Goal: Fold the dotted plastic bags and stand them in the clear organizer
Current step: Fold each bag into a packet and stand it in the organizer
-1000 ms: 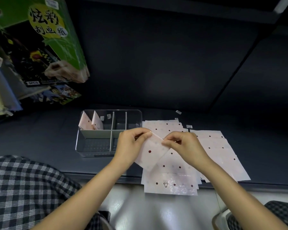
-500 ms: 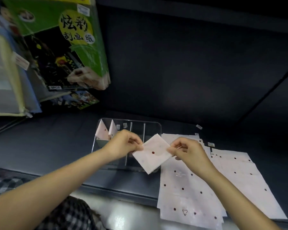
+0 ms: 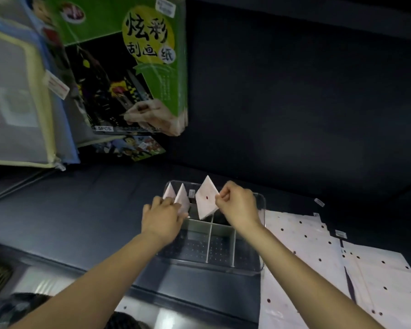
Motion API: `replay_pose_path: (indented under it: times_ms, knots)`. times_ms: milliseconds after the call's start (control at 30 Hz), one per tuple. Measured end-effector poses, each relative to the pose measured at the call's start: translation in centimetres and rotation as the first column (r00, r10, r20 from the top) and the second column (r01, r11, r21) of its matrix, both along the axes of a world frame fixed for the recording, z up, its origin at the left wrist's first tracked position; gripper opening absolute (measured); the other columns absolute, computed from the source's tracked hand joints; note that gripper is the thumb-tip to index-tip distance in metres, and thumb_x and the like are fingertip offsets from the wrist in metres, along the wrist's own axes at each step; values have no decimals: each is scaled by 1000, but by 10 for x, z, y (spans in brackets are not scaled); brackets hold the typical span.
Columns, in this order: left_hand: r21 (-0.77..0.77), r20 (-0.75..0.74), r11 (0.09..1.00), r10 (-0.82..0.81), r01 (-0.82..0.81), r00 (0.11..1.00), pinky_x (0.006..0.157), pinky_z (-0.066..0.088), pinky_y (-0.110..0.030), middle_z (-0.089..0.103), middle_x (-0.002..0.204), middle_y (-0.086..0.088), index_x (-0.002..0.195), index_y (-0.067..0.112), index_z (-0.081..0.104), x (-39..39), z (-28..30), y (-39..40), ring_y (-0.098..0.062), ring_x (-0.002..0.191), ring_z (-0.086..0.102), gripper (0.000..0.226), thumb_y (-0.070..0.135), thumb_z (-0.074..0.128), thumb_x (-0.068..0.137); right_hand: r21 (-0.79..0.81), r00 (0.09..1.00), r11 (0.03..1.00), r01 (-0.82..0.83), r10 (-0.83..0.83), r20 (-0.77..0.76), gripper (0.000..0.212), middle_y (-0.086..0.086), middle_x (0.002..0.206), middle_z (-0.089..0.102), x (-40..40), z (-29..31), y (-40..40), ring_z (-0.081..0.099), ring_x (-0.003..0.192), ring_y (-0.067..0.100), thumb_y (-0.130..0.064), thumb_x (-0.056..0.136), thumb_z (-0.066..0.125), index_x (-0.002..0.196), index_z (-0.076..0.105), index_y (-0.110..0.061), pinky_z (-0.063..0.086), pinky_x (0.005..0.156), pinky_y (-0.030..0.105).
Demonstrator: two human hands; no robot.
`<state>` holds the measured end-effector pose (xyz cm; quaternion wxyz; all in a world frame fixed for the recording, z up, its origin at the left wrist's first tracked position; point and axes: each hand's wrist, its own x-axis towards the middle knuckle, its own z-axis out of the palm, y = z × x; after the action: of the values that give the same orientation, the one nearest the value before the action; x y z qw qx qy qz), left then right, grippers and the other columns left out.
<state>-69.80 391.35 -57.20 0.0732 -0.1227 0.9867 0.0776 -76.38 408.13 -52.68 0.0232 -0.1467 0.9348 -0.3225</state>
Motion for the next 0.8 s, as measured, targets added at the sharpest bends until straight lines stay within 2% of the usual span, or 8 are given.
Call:
replay_pose_path:
  times_ms: [100,200,333,433,500,600,700,800]
  knots:
    - [8,-39,1000,14,-14,999,93,29,-35,45,136,6,129,27,52,2,-3,-4,-21,121,32,38,41,36,98,111,998,993,-36,42,-54,6,4,80,67,-3,-12,-21,63,76,23,-17,86,58,82,55,-13,44,59,28]
    - [20,-59,999,30,-29,998,91,28,-34,45,135,6,128,27,51,4,-5,-6,-21,119,32,37,39,37,97,155,1000,988,-16,16,3,10,12,91,67,-2,-24,-45,63,86,32,-17,86,56,91,58,-8,48,66,34]
    - [105,-138,993,63,-49,988,89,28,-33,44,133,5,140,31,36,8,-5,-4,-20,117,33,44,35,39,96,109,990,994,15,-30,136,13,12,94,66,4,-41,-69,63,89,32,-21,89,54,91,56,-9,48,69,34]
    - [221,-245,967,184,-130,952,84,32,-33,40,124,-2,135,28,39,10,-3,-6,-22,110,36,41,34,47,95,15,962,1000,3,-7,275,18,8,91,66,3,-49,-77,63,88,27,-31,92,52,87,54,-13,51,74,36]
    - [376,-198,902,301,-211,933,82,39,-35,35,128,-8,137,21,35,10,-6,-10,-26,112,39,51,33,55,92,-72,921,997,-5,32,389,23,5,91,61,-1,-52,-80,61,90,23,-34,94,49,79,50,-17,49,80,35]
    - [630,-10,714,401,-306,916,90,45,-37,31,139,-14,145,11,23,9,-11,-16,-31,118,47,79,31,69,83,-101,870,995,-19,66,488,32,-2,87,53,-6,-53,-84,51,82,16,-42,95,46,68,40,-25,40,76,30]
    - [641,37,712,346,-288,938,97,44,-42,41,135,-13,142,13,29,9,-17,-18,-30,118,48,87,23,80,73,-159,828,987,-21,107,551,33,-1,77,58,-9,-55,-86,55,76,15,-39,94,50,66,47,-23,45,79,34]
    - [636,53,708,357,-307,932,100,42,-45,39,136,-12,144,15,26,8,-19,-17,-31,120,45,94,22,82,69,-189,812,981,-36,139,567,31,7,87,64,-9,-53,-86,61,85,20,-37,95,50,68,49,-21,48,87,38]
